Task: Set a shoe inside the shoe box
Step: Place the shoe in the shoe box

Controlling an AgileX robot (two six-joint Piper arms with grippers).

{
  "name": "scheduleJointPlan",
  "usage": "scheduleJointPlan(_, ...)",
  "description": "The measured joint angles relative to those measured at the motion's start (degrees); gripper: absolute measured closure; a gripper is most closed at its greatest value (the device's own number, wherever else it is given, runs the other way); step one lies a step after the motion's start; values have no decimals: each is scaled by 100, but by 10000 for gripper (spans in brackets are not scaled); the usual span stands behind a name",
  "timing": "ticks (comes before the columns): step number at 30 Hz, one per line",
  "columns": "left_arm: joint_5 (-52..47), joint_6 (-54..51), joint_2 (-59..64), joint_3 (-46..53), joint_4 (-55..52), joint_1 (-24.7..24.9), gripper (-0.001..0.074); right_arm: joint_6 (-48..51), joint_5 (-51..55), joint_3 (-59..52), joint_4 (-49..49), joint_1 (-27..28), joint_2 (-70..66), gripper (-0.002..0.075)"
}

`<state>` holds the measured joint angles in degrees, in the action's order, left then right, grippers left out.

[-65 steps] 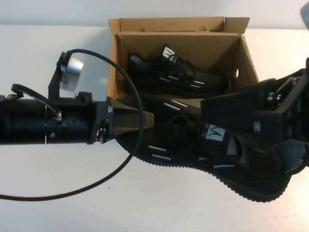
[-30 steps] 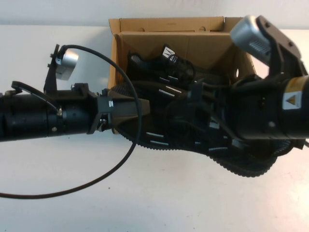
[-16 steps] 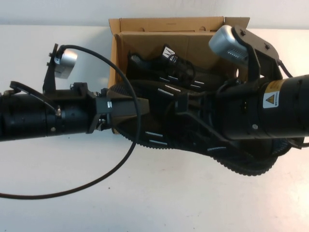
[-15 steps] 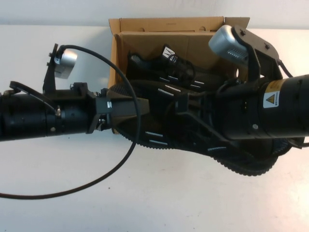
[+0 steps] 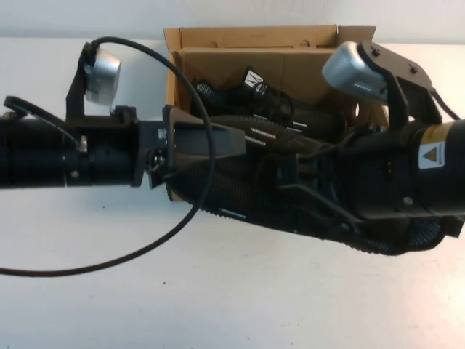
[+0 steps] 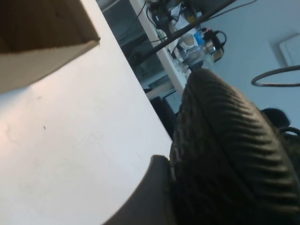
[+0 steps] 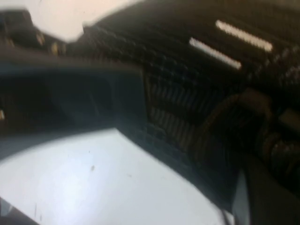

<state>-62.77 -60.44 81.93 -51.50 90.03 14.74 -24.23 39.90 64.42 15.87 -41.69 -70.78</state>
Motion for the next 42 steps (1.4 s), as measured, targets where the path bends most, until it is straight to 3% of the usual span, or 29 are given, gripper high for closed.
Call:
scheduleJointPlan(8,13,-304,0,-770,-1515,-412,65,12,563,-4,-301,0,525,728)
scheduleJointPlan(15,-409,-318,0,-1171,-2089,-800,97,12,945,-4,-775,0,713,728)
scheduleJointPlan(17,-514,-318,0,-1228,-2491,-800,244,12,1019,-4,-880,51,713,729)
scheduleJointPlan(20,-584,-414,-25,-1226,-2701,-800,559,110,1306,161,-935,254,612,729)
scheduleJointPlan(23,-580,-493,-122,-1240,-2701,-800,687,333,1423,480,-939,504,403,729)
scheduleJointPlan(28,-528,-424,-641,-1259,-3118,-800,730,766,1433,1168,-789,893,-86,729)
scheduleJointPlan(34,194,234,-1639,-1224,-4307,-800,736,1632,1433,1994,67,1158,-952,729)
scheduleJointPlan(42,1235,998,-3147,-303,-5155,-800,736,2423,1604,3250,628,1594,-2469,729)
